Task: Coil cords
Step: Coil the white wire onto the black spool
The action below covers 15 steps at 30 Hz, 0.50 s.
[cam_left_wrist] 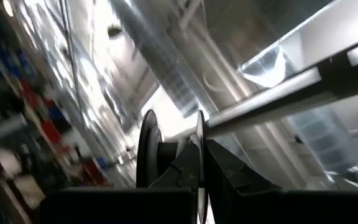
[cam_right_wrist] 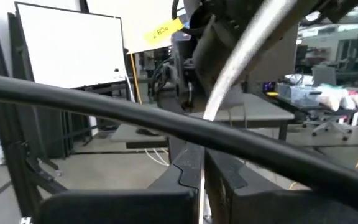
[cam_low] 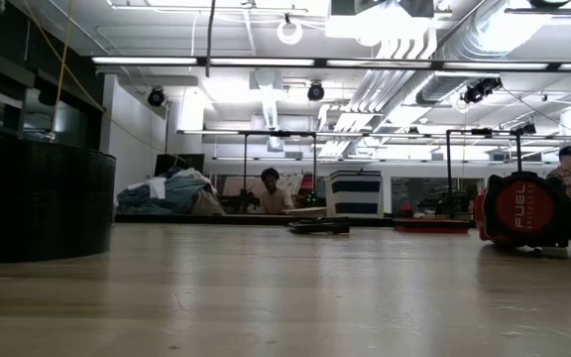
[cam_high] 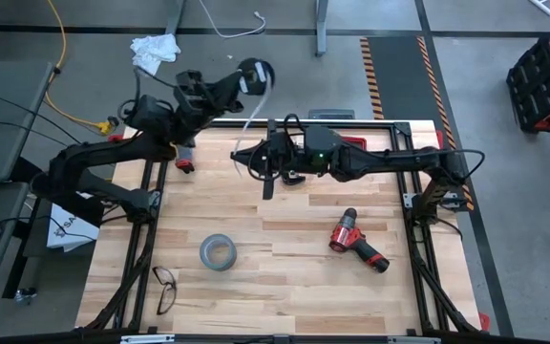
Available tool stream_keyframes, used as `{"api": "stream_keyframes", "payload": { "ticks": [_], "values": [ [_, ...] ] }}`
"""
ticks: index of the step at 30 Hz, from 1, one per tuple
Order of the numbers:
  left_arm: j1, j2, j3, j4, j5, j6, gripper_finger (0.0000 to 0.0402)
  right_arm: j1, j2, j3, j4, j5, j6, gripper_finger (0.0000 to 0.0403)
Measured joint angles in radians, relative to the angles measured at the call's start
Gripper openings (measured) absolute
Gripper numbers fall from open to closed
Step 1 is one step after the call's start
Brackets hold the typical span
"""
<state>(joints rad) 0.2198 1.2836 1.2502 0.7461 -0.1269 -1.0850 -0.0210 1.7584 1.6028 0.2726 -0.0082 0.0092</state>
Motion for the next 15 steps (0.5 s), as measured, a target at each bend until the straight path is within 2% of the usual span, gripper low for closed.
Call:
{"api": "stream_keyframes", "payload": {
  "ticks": [4, 8, 15],
  "values": [
    [-0.030, 0.042, 0.071, -0.061, 0.061, -0.061, 0.0003, -0.009, -0.004, 0.000, -0.002, 0.000, -0.023, 0.0001],
    [-0.062, 0.047, 0.127, -0.162, 0.093, -0.054, 0.0003, -0.013, -0.015, 0.000, -0.008, 0.000, -0.045, 0.0000],
    [-0.066, 0.023, 0.147, -0.211, 0.117, -0.028, 0.0003, -0.005, -0.016, 0.000, -0.049, -0.028, -0.038, 0.0000]
  ]
}}
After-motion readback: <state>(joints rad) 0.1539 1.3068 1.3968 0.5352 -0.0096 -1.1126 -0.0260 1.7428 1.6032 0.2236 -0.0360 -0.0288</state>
